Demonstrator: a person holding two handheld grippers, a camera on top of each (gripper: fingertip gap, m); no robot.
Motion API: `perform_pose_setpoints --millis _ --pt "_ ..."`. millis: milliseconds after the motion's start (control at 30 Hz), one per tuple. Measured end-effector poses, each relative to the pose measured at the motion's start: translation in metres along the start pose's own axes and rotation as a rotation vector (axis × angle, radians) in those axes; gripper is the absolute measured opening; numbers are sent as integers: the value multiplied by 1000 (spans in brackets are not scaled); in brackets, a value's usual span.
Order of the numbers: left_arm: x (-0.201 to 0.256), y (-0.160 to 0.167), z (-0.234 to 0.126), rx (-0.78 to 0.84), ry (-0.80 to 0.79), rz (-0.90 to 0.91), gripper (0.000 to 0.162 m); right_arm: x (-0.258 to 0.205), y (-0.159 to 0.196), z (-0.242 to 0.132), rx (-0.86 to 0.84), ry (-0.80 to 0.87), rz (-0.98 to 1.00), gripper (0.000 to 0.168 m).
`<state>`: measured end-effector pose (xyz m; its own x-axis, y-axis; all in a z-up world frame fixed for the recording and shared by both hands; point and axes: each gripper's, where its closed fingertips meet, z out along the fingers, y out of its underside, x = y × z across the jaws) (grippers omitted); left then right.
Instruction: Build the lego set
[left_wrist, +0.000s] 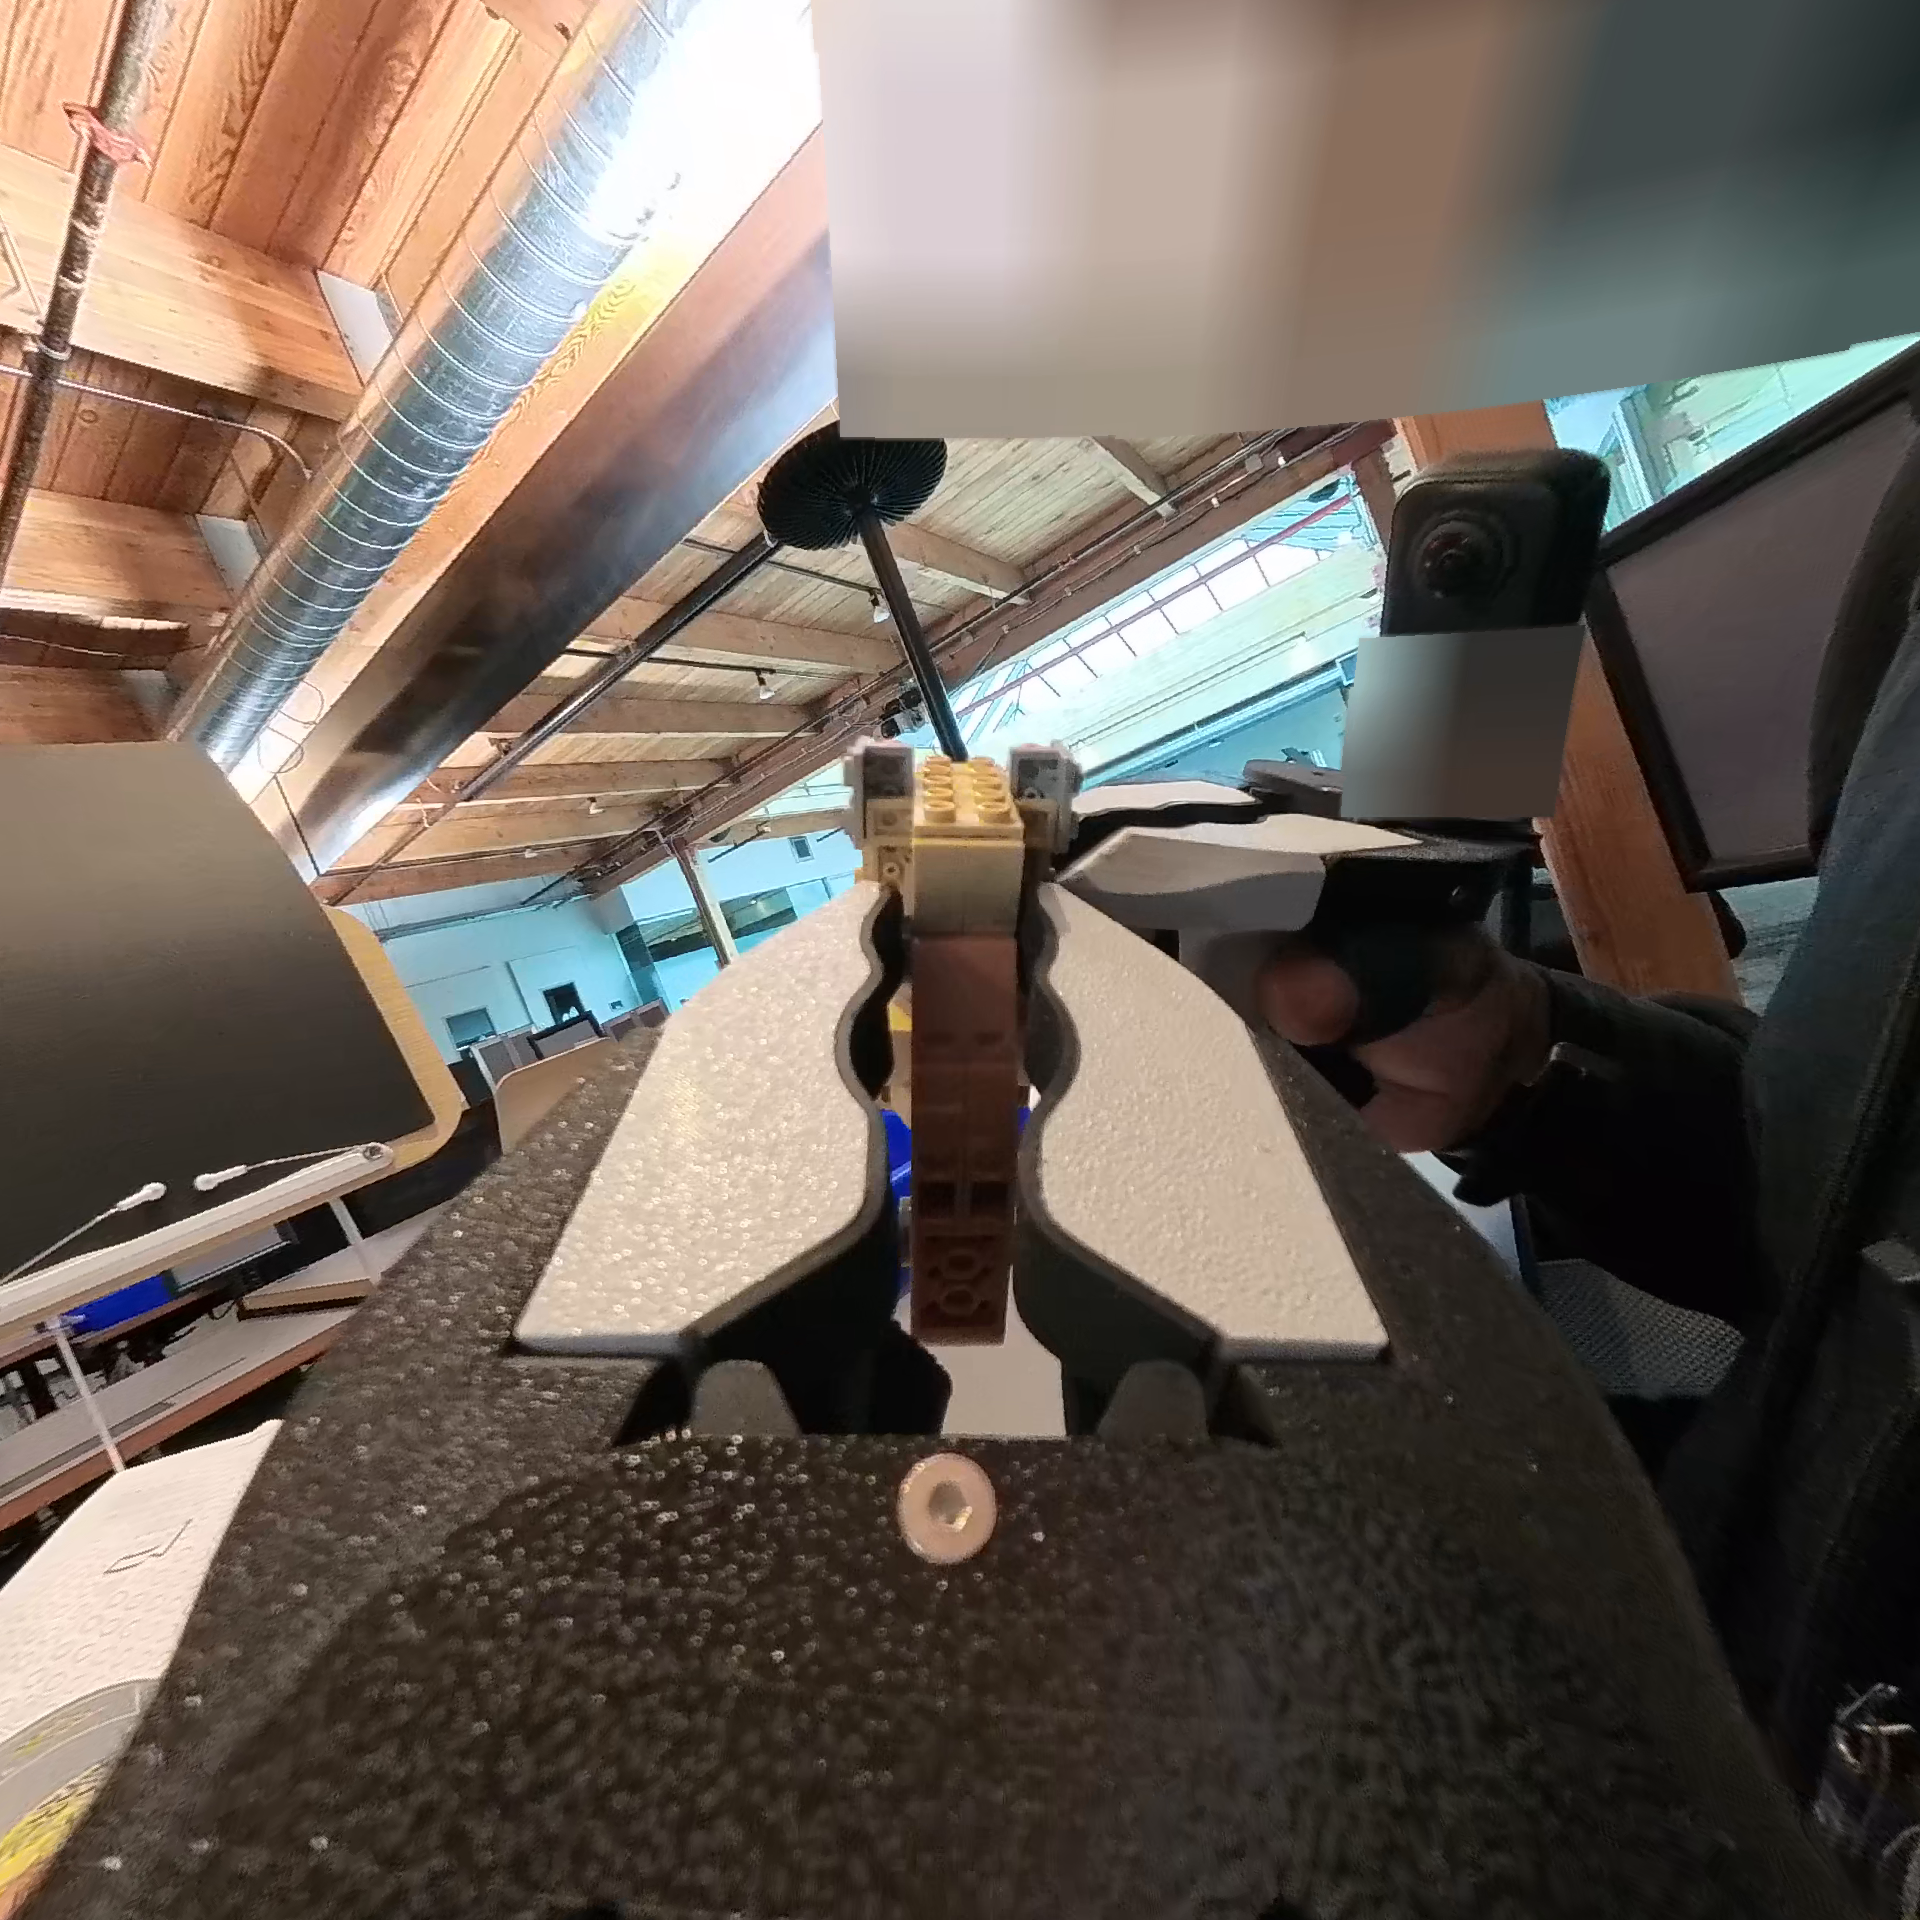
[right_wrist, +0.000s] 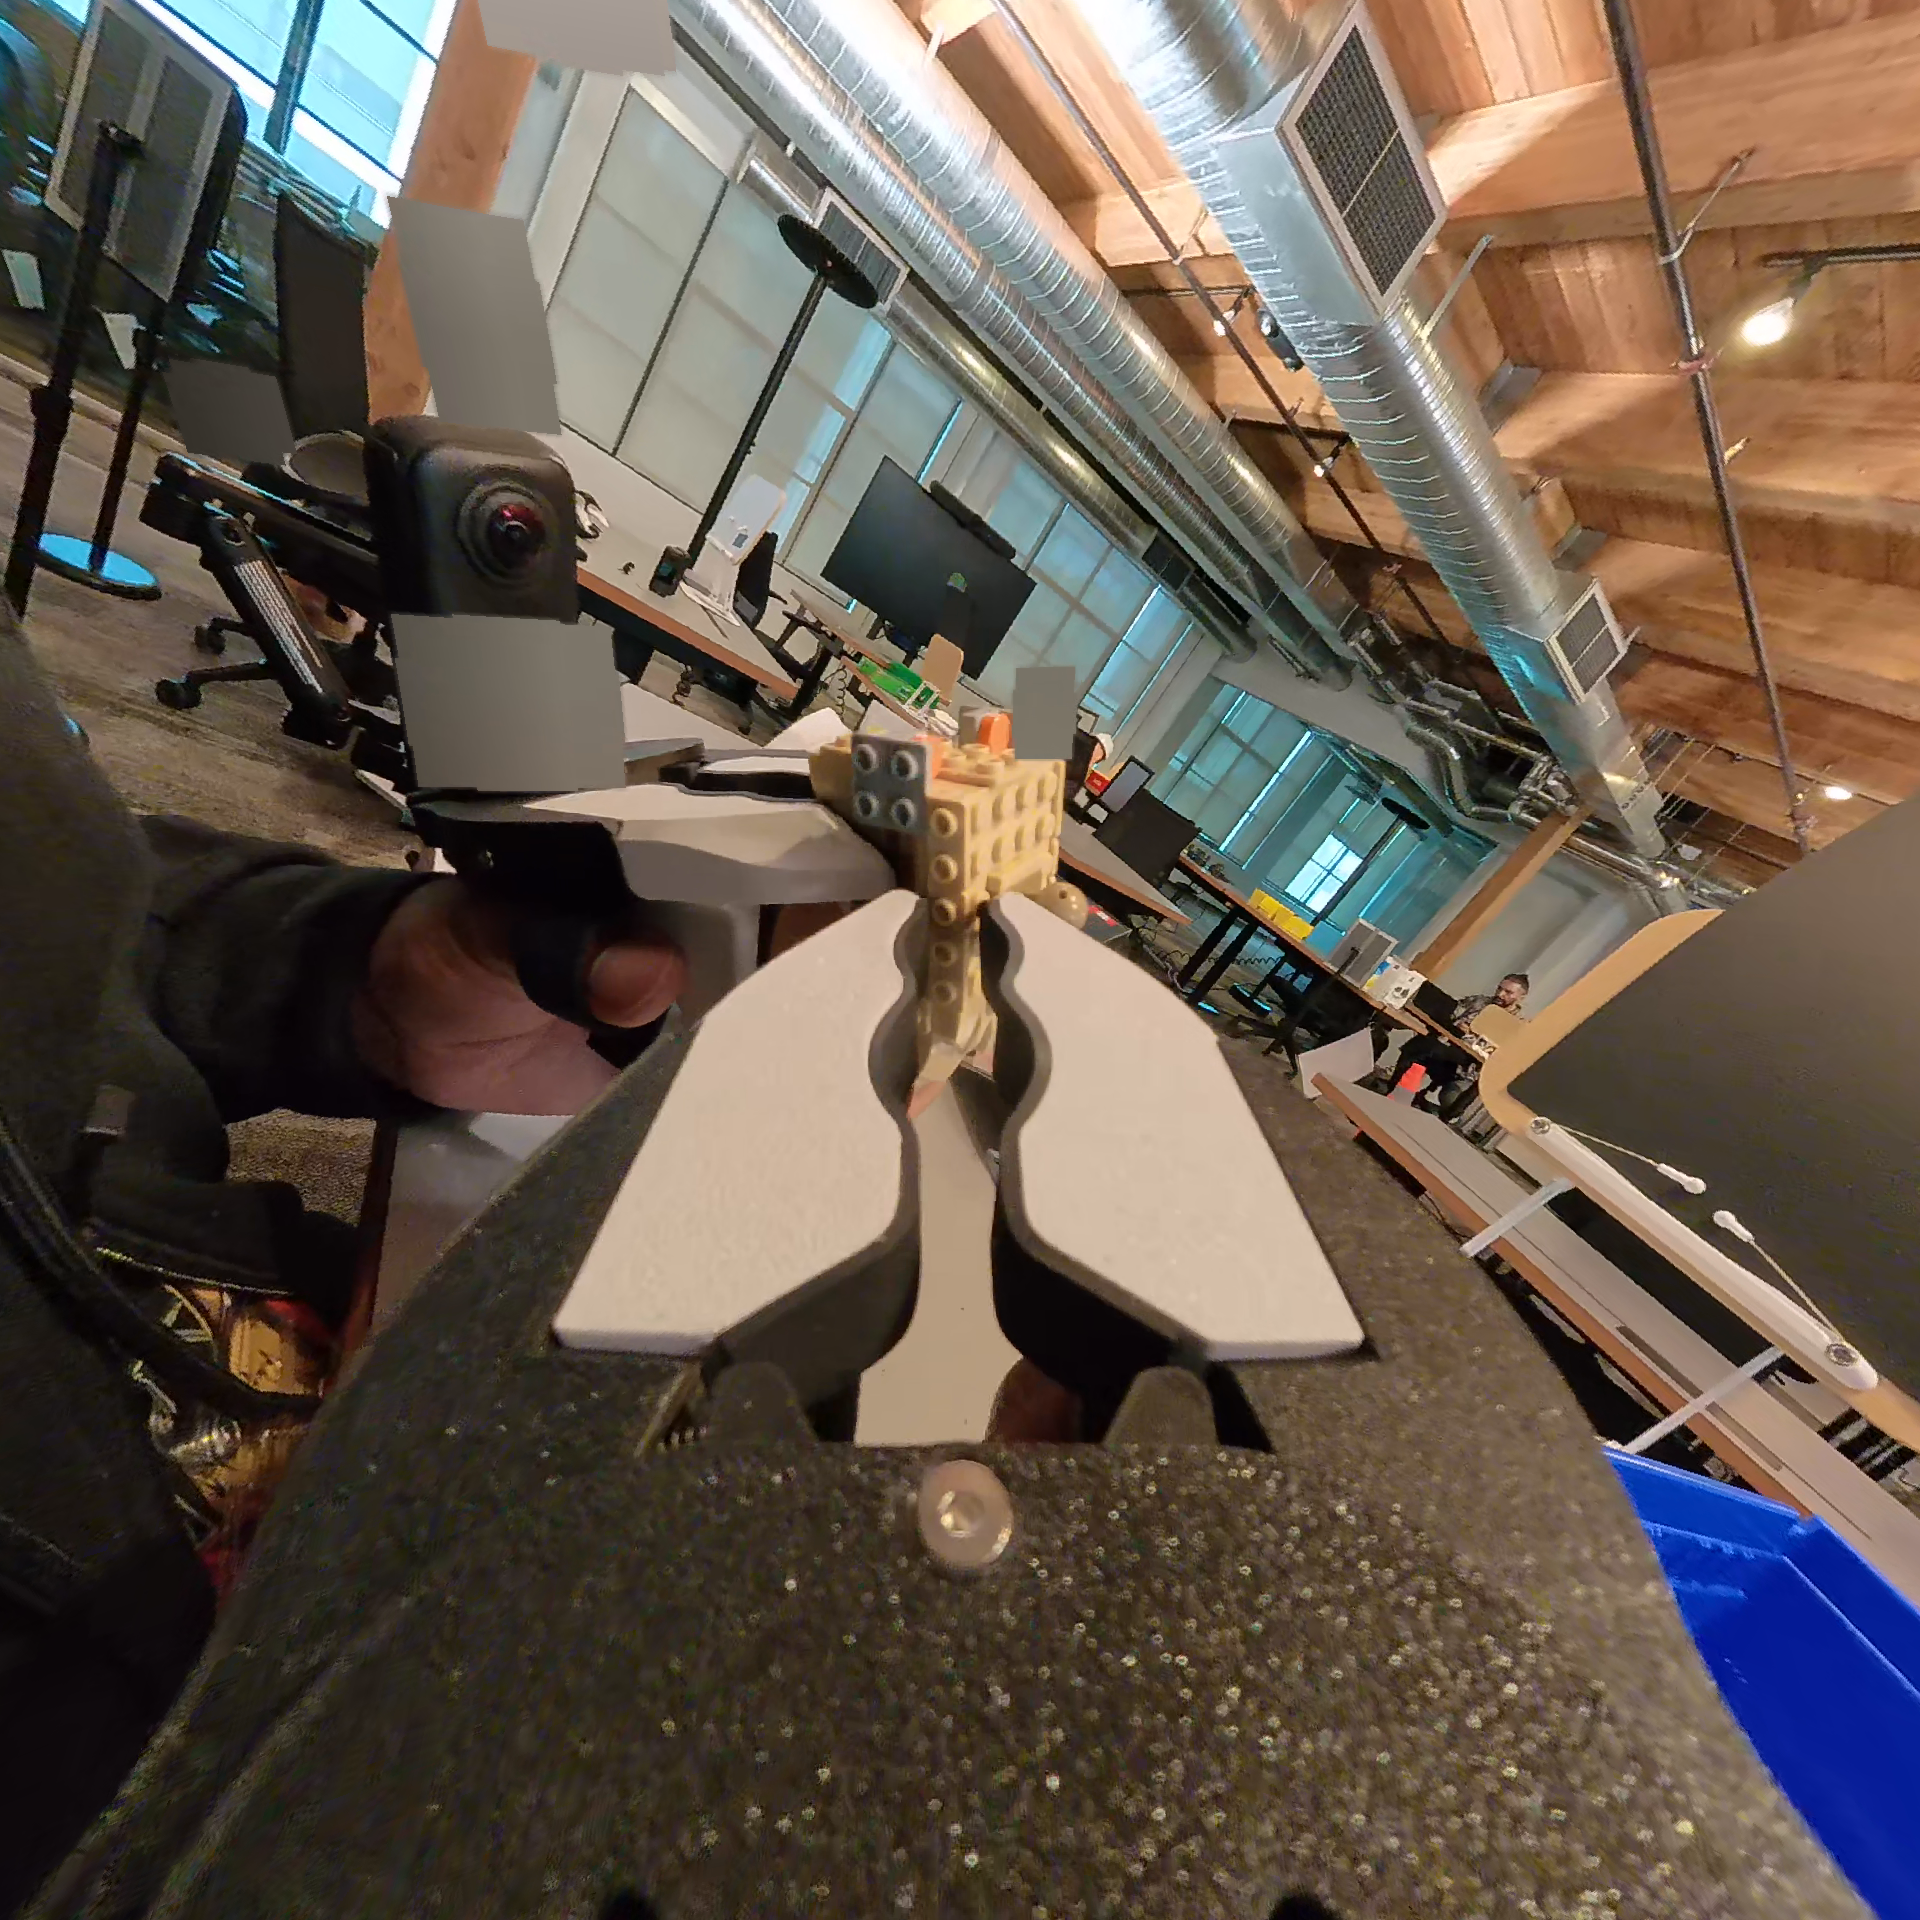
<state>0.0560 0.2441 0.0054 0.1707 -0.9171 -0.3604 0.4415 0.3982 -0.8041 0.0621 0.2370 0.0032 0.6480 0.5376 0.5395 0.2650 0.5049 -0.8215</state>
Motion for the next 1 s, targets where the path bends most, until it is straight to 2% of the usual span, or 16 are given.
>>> perform_pose_setpoints --millis 333,467,533,633,700,833,933,1000 --pt "3 -1 -1 5 25 -12 21 -3 0 -2 -8 -30 -2 8" --pt "1 -1 -2 8 41 -32 21 -2 0 -1 18 -43 67 9" --pt "-2 -4 -4 26 65 -59 21 -4 5 -2 4 -78 109 21" --pt "-6 -8 -10 37 163 -129 21 -5 11 -11 -1 -175 169 28" --pt "-2 -7 -14 4 318 -194 21 2 10 -14 16 -236 276 29" --pt "12 -10 -22 -23 613 -319 21 14 1 -9 75 -366 490 16" --pt "10 -10 -24 -16 688 -382 21 9 2 -3 46 -415 505 6" --pt "13 -6 -25 -30 716 -400 21 1 3 -1 30 -445 488 7"
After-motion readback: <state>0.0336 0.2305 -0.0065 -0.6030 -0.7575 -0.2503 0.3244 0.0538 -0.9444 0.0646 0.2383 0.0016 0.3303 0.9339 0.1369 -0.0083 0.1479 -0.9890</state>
